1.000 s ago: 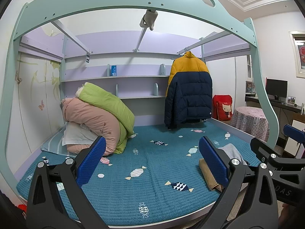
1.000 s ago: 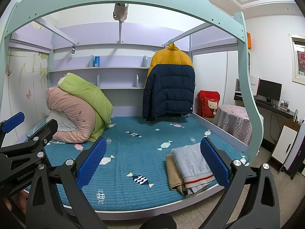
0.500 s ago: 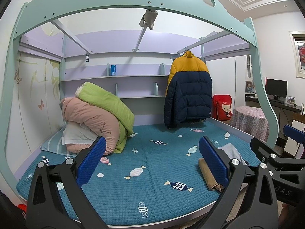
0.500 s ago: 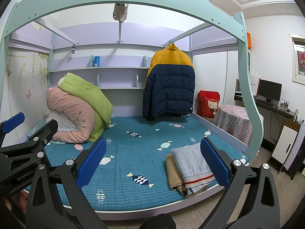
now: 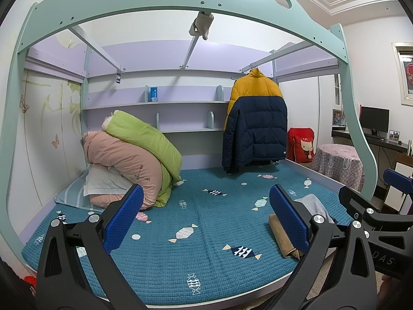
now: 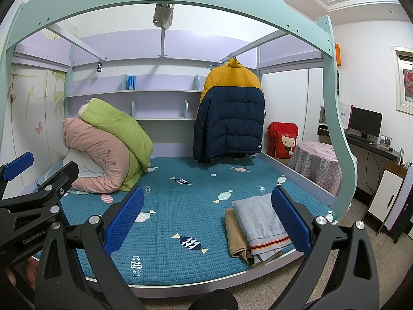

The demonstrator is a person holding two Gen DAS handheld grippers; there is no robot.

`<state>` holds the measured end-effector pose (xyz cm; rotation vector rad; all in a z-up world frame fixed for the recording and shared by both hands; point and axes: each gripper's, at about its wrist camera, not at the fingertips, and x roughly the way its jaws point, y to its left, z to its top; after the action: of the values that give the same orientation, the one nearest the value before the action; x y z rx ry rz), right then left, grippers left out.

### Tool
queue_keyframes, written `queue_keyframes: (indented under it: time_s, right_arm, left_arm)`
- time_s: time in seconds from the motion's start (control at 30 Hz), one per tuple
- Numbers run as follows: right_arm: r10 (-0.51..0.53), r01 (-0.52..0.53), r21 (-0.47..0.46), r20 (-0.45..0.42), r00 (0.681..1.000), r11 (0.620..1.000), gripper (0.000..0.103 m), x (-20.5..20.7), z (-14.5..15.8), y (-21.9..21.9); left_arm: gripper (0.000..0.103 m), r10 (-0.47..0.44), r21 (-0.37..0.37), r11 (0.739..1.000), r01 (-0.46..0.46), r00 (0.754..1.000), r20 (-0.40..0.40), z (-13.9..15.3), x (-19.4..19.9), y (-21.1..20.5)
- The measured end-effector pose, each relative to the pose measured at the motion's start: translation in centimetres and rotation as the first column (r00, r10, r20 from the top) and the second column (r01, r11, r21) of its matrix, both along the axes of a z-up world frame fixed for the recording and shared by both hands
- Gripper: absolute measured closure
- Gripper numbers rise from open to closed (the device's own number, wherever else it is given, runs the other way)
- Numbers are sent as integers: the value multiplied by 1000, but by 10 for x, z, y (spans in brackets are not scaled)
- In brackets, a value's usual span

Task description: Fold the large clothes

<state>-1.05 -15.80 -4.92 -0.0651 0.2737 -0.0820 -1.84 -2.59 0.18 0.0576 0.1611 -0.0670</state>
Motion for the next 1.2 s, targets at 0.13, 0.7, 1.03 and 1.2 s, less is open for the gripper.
queue_keyframes:
  time_s: [0.13,0.7,1.03,1.2]
  right_arm:
    - [-1,1,-1,-1,1000,1000,8,1,0,0]
    - [-3,3,2,-7,1000,1000,7,1,-3,-2]
    - [-3,3,0,-42,999,1000,7,18,-13,4]
    - [18,-18,4,-81,997,1000,7,40,-22,16]
  left_arm:
    - [5,0,0,1000,0,1000,-1,0,0,0]
    - [5,-3,4,1000,3,1000,-3,-2,0,-3]
    - [5,-9,-2,1000,9,999,-37,-18,11,2]
    - [5,-16,-38,999,13,997,-77,-30,34,22]
